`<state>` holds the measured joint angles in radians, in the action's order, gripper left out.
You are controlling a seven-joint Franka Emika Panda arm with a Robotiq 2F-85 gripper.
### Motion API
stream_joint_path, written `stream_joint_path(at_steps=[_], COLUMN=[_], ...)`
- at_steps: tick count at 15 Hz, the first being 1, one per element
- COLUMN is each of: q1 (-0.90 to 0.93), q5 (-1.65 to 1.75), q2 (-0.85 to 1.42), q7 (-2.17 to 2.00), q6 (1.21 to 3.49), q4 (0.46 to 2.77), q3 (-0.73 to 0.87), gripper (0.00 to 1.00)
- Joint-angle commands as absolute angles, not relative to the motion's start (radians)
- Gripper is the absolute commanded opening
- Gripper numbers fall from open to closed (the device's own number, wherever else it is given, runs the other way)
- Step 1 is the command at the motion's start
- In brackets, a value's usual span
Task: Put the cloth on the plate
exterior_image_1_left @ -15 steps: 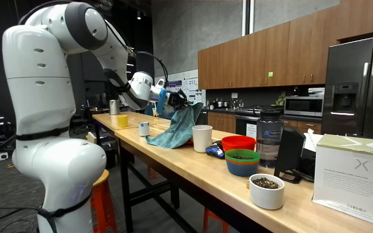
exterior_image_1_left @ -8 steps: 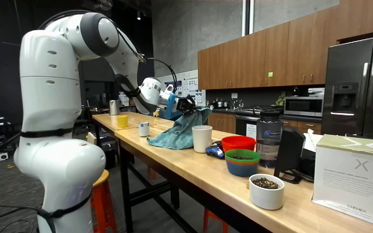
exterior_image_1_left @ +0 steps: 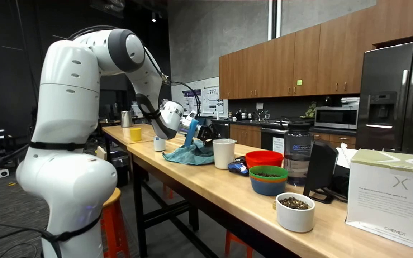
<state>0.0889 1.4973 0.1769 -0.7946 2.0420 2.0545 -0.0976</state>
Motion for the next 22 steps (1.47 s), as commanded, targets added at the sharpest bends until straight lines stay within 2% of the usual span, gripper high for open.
stream_joint_path(at_steps=[1,8,13,22], q1=[0.081,0.083,0.108,0.18], q5=[1.486,1.46,1.269,0.765], q2=[0.177,0.14,0.029,-0.156], q7=[-0.769,-0.764,-0.663,-0.355], q6=[2.048,2.043,2.021,1.891], q4=[2.047,2.059,2.081,2.068], q3=[-0.091,-0.097,-0.124,-0.188], gripper=[0.22,0.67,0.99,1.0])
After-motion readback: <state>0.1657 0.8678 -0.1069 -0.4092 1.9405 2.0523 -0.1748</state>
